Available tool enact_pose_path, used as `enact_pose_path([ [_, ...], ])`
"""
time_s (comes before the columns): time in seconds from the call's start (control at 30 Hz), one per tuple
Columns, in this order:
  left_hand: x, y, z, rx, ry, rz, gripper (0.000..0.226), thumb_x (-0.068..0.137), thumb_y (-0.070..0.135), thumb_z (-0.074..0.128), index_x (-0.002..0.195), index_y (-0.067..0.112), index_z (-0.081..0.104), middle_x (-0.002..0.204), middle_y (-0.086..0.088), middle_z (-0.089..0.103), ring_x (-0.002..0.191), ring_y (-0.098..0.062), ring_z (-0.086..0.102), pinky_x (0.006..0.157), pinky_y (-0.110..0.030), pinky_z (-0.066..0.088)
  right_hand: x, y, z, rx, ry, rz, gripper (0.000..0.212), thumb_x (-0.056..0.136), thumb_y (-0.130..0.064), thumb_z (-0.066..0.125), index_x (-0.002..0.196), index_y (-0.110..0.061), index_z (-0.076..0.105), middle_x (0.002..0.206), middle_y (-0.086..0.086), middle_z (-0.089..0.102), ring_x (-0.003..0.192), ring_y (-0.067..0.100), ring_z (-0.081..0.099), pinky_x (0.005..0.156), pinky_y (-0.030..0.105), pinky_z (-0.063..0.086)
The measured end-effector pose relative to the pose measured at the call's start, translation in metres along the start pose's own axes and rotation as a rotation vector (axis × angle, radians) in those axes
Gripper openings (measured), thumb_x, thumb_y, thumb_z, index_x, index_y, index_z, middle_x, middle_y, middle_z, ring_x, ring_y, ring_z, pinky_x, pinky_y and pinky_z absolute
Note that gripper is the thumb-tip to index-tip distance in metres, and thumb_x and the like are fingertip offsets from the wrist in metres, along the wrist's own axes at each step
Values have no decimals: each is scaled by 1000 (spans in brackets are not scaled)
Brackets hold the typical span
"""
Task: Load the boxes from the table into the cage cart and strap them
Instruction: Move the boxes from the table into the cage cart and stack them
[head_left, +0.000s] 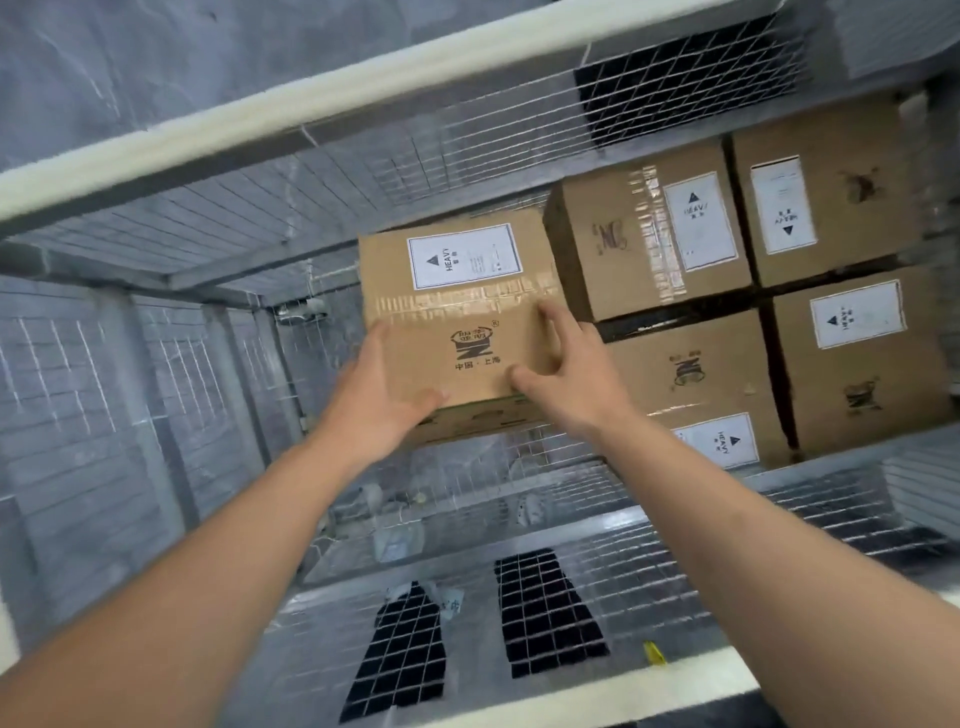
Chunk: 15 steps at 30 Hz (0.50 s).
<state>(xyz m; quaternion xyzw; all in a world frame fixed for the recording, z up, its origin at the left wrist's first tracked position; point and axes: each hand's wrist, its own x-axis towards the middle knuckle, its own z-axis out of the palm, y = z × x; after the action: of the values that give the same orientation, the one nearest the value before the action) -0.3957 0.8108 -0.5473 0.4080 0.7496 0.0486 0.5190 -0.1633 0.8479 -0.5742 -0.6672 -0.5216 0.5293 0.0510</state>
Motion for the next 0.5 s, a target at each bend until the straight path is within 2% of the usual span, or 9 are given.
enact_pose_path([
  [0.1, 33, -18, 17, -18, 12, 2, 111, 79, 43, 88, 161, 37, 14, 154, 4, 46, 136, -22, 49, 116, -55, 42, 29, 18, 12, -8, 3, 0, 87, 85, -37, 78, 155, -42, 28, 140, -3, 42, 114, 16, 54, 103, 35, 49],
  [0.23, 71, -30, 41, -53, 22, 16, 111, 80, 35, 89, 161, 33, 14, 155, 0, 43, 137, -21, 45, 117, -50, 40, 62, 41, 20, -30, 23, -2, 88, 86, -34, 78, 158, -37, 27, 142, -2, 41, 115, 13, 49, 104, 32, 44],
  [0.37, 102, -40, 61, -48, 64, 49, 115, 75, 43, 91, 159, 39, 13, 155, 2, 42, 142, -23, 42, 118, -59, 37, 90, 59, 27, -24, 39, -14, 91, 85, -32, 78, 158, -39, 25, 147, 0, 38, 122, 16, 49, 111, 39, 45],
  [0.5, 117, -47, 79, -23, 77, 51, 128, 70, 47, 93, 163, 37, 6, 157, -1, 33, 144, -21, 36, 121, -48, 31, 108, 76, 31, -50, 52, -25, 94, 82, -38, 78, 156, -49, 22, 153, -1, 32, 136, 25, 45, 115, 50, 43],
])
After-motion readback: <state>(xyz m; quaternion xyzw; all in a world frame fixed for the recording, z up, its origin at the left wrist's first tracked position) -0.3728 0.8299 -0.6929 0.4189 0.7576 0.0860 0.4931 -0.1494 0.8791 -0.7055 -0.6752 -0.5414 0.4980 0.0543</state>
